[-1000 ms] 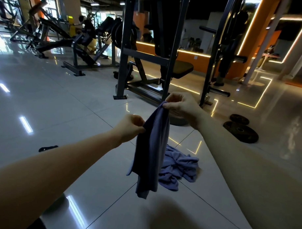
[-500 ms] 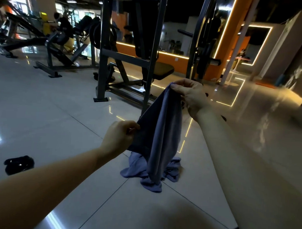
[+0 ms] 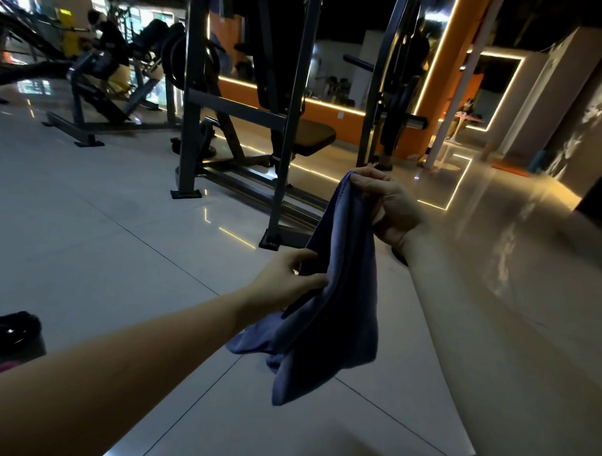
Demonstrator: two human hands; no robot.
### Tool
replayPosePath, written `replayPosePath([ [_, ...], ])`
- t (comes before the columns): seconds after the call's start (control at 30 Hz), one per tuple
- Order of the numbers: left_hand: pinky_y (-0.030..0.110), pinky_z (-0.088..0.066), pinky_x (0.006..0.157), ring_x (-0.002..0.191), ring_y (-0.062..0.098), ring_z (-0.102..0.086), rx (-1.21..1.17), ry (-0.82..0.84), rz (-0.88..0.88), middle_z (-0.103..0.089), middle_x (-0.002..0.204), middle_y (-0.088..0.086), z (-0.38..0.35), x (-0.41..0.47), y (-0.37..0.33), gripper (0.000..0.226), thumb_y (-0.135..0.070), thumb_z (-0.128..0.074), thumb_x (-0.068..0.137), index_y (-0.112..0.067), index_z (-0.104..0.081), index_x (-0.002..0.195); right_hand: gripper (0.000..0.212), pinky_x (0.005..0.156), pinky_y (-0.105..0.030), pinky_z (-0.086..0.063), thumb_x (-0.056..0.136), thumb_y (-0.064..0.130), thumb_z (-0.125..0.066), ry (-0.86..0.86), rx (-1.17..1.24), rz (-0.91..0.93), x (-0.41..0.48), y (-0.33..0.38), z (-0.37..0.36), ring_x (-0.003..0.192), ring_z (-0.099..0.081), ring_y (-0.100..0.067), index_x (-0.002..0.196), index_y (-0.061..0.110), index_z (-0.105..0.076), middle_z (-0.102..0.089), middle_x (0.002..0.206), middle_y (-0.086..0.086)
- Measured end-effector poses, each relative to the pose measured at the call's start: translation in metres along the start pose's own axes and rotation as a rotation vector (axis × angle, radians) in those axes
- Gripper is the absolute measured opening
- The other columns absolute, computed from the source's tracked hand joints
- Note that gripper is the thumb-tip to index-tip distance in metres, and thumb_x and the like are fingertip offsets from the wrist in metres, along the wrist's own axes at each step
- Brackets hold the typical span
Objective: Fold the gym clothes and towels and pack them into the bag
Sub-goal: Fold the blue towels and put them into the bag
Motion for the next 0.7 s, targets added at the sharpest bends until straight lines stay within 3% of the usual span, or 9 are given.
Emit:
replayPosePath([
  [0.17, 0.031, -0.053, 0.078, 0.082, 0.007, -0.060, 0.032, -0.059, 0.000, -0.060, 0.092, -0.004, 0.001, -0.002, 0.002, 0.017, -0.026, -0.079, 0.085, -0.010, -0.073, 0.089, 0.006, 0.088, -0.032, -0.051, 0.094, 0.015, -0.063, -0.083, 0.073, -0.013, 0.007, -0.012, 0.015, 0.093, -0.064, -0.014, 0.094, 0.017, -0.069, -0.070, 0.092, 0.003],
  [0.23, 0.036, -0.055, 0.077, 0.078, 0.010, -0.061, 0.057, -0.079, 0.030, -0.062, 0.086, -0.003, 0.009, -0.001, 0.011, 0.020, -0.029, -0.081, 0.080, -0.014, -0.068, 0.083, 0.009, 0.083, -0.028, -0.053, 0.095, 0.011, -0.062, -0.140, 0.112, -0.012, 0.009, -0.015, 0.018, 0.087, -0.065, -0.013, 0.091, 0.016, -0.069, -0.069, 0.087, 0.002],
  [0.33, 0.045, -0.059, 0.077, 0.083, 0.022, -0.067, 0.091, -0.066, 0.062, -0.067, 0.086, 0.006, 0.020, -0.004, 0.022, 0.032, -0.038, -0.080, 0.072, -0.013, -0.065, 0.085, 0.011, 0.082, -0.029, -0.052, 0.093, 0.009, -0.064, -0.249, 0.115, -0.020, 0.011, -0.020, 0.024, 0.086, -0.063, -0.015, 0.087, 0.016, -0.069, -0.069, 0.082, 0.002],
  [0.5, 0.034, -0.050, 0.063, 0.072, 0.015, -0.060, 0.359, -0.151, 0.055, -0.063, 0.075, 0.001, 0.040, -0.009, 0.029, 0.016, -0.027, -0.078, 0.080, -0.017, -0.066, 0.077, 0.008, 0.082, -0.033, -0.048, 0.093, 0.012, -0.066, -0.395, -0.024, -0.033, 0.011, -0.030, 0.039, 0.095, -0.060, -0.019, 0.089, 0.018, -0.070, -0.067, 0.095, -0.001],
  [0.7, 0.028, -0.047, 0.068, 0.079, 0.014, -0.056, 0.573, -0.193, -0.050, -0.059, 0.084, -0.006, 0.057, -0.016, 0.025, 0.025, -0.042, -0.073, 0.087, -0.017, -0.074, 0.087, 0.010, 0.090, -0.037, -0.051, 0.093, 0.015, -0.067, -0.513, -0.147, -0.049, 0.013, -0.047, 0.047, 0.108, -0.060, -0.024, 0.101, 0.015, -0.071, -0.065, 0.116, -0.007],
])
Point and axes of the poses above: each hand's wrist, its own x-axis towards the middle knuckle, its own z-axis out of the back of the hand, y = z × x, the point moved 8 cm from there along x, towards the middle knuckle
